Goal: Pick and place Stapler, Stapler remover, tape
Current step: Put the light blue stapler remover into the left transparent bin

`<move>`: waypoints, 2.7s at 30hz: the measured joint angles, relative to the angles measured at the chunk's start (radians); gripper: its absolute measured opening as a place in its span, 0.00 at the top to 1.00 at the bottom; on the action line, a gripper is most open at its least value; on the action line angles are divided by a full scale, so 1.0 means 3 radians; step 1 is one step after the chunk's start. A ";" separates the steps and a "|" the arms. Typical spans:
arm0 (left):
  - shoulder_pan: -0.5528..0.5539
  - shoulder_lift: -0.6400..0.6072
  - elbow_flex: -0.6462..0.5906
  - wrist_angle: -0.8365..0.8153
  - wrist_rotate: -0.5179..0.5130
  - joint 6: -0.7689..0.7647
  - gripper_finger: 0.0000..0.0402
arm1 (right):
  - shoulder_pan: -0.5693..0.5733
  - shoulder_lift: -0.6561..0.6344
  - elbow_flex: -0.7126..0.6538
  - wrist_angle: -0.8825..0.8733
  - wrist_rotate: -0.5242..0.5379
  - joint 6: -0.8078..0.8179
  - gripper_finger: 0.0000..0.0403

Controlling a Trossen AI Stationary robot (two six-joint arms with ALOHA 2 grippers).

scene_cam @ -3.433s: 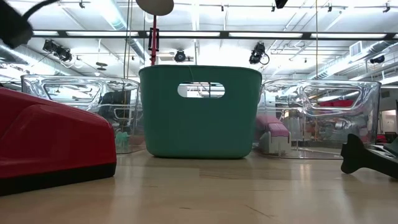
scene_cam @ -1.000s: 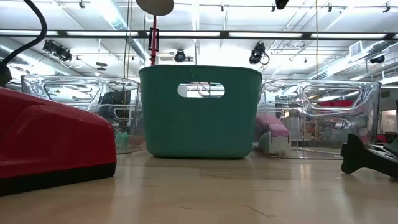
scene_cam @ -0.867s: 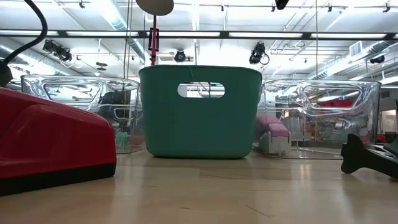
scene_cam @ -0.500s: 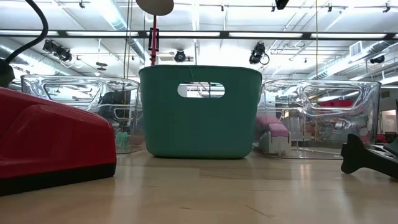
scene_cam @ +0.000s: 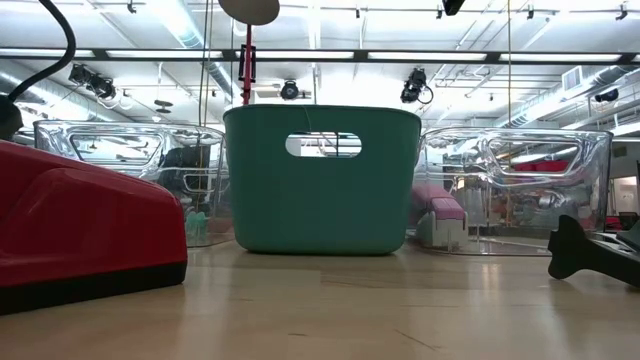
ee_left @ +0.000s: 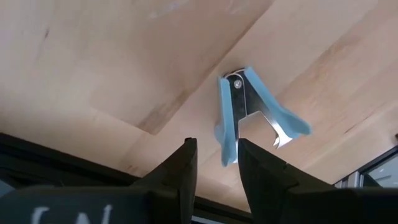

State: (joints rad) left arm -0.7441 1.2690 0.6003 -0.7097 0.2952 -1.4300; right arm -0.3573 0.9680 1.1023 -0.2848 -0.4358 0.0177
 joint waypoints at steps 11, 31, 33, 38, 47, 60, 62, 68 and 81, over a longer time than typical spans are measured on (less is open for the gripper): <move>0.0001 0.0001 0.0000 0.0000 -0.0067 0.0001 0.70 | 0.0000 0.0000 0.0000 0.0000 0.0001 -0.0001 0.99; 0.0000 0.0001 0.0000 0.0093 0.0103 0.0022 0.75 | 0.0000 0.0000 0.0000 0.0000 0.0003 -0.0010 0.99; 0.0001 0.0001 0.0000 0.0103 0.0108 0.0034 0.79 | 0.0000 0.0000 0.0000 0.0000 0.0004 -0.0015 0.99; 0.0001 0.0001 0.0000 0.0100 0.0129 0.0017 0.90 | 0.0000 0.0000 0.0000 0.0000 0.0004 -0.0036 0.99; 0.0001 0.0001 0.0003 0.0102 0.0138 0.0017 0.98 | 0.0000 0.0000 0.0000 0.0000 0.0004 -0.0034 0.99; 0.0001 -0.0005 0.0105 0.0132 0.0061 0.0122 1.00 | 0.0000 0.0000 0.0000 0.0001 0.0004 -0.0033 0.99; 0.0005 -0.0005 0.0168 0.0132 0.0057 0.0181 1.00 | 0.0000 0.0000 0.0000 0.0001 0.0004 -0.0038 0.99; 0.0005 -0.0006 0.0334 0.0128 0.0034 0.0294 1.00 | 0.0000 0.0001 0.0000 0.0001 0.0004 -0.0060 0.99; 0.0091 -0.0006 0.0601 0.0053 -0.0198 0.0711 1.00 | 0.0000 0.0001 0.0000 0.0031 0.0003 -0.0062 0.99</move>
State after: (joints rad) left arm -0.7168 1.2671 0.7807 -0.6939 0.2357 -1.2166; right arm -0.3571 0.9683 1.1023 -0.2754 -0.4351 -0.0010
